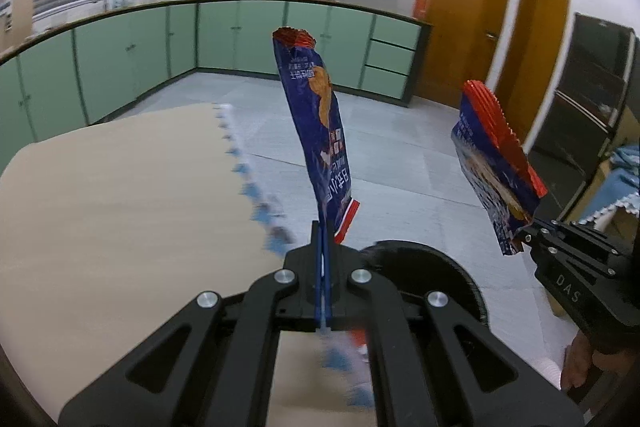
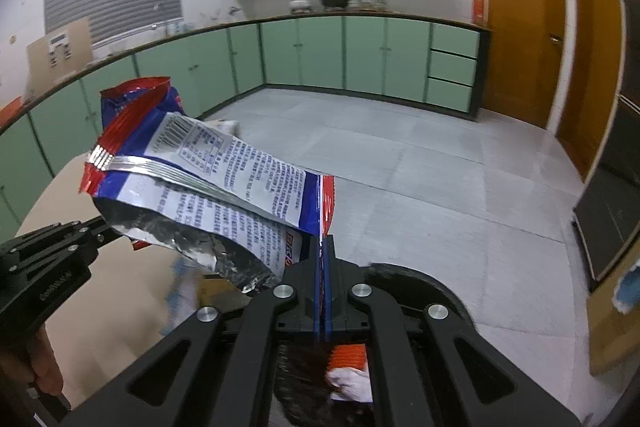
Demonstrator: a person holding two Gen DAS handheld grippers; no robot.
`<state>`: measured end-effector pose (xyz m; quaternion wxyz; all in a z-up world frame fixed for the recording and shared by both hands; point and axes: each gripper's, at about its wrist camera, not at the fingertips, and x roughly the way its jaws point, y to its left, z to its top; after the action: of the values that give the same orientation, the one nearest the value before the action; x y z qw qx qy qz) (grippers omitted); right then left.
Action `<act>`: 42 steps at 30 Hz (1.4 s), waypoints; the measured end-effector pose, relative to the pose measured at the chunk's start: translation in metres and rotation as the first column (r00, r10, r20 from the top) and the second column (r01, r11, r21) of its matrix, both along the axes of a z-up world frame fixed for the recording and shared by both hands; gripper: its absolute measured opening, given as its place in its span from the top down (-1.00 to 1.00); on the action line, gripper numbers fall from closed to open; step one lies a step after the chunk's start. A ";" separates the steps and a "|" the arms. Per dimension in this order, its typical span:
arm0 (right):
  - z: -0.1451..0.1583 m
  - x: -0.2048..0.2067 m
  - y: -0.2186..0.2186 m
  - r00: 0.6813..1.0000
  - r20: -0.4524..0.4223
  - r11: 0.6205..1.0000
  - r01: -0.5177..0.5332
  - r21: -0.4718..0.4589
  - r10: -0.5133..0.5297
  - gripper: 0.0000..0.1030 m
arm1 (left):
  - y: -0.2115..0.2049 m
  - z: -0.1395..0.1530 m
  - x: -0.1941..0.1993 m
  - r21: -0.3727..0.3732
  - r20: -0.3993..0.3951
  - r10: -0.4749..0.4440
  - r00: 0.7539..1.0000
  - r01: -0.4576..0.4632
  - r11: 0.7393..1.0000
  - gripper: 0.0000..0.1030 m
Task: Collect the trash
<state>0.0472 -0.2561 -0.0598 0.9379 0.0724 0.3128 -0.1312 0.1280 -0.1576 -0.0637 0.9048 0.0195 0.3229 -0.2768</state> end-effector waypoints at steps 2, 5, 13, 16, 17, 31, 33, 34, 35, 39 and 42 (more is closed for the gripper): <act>-0.003 -0.009 -0.014 1.000 -0.006 1.000 0.029 0.002 -0.029 0.97 | -0.012 -0.004 -0.005 0.003 -0.002 -0.025 1.000 0.025 1.000 1.00; -0.009 -0.017 -0.029 0.998 -0.019 0.998 0.062 0.009 -0.062 0.97 | -0.033 -0.010 -0.011 0.016 -0.009 -0.061 0.998 0.061 0.998 1.00; -0.041 -0.030 -0.068 0.985 -0.094 0.988 0.149 0.029 -0.146 0.97 | -0.076 -0.035 -0.021 0.055 -0.049 -0.131 0.990 0.134 0.989 1.00; -0.047 -0.029 -0.077 0.980 -0.112 0.984 0.172 0.038 -0.167 0.97 | -0.084 -0.043 -0.019 0.066 -0.062 -0.144 0.988 0.148 0.987 1.00; -0.049 -0.029 -0.079 0.978 -0.117 0.983 0.179 0.036 -0.173 0.97 | -0.088 -0.046 -0.019 0.069 -0.066 -0.147 0.987 0.152 0.986 1.00; -0.089 -0.019 -0.104 0.941 -0.263 0.967 0.240 0.081 -0.211 0.89 | -0.111 -0.070 -0.007 0.097 -0.155 -0.177 0.972 0.193 0.976 0.97; -0.095 -0.018 -0.108 0.937 -0.280 0.964 0.244 0.104 -0.207 0.89 | -0.110 -0.072 -0.005 0.100 -0.163 -0.173 0.971 0.191 0.977 0.91; -0.097 -0.017 -0.109 0.936 -0.287 0.962 0.247 0.114 -0.206 0.89 | -0.111 -0.073 -0.004 0.101 -0.166 -0.172 0.971 0.190 0.977 0.91; -0.099 -0.017 -0.109 0.933 -0.293 0.960 0.252 0.118 -0.208 0.89 | -0.110 -0.074 -0.003 0.101 -0.169 -0.171 0.971 0.189 0.977 0.91; -0.098 -0.018 -0.108 0.933 -0.293 0.961 0.250 0.120 -0.206 0.85 | -0.109 -0.075 -0.001 0.095 -0.183 -0.170 0.968 0.189 0.977 0.72; -0.094 -0.021 -0.110 0.938 -0.276 0.960 0.250 0.127 -0.208 0.51 | -0.106 -0.072 -0.001 0.085 -0.185 -0.167 0.968 0.185 0.979 0.58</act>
<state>0.0259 -0.3656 -0.1534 0.8582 0.1657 0.4317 -0.2228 0.1269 -0.2641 -0.1359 0.8422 0.0694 0.4127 -0.3400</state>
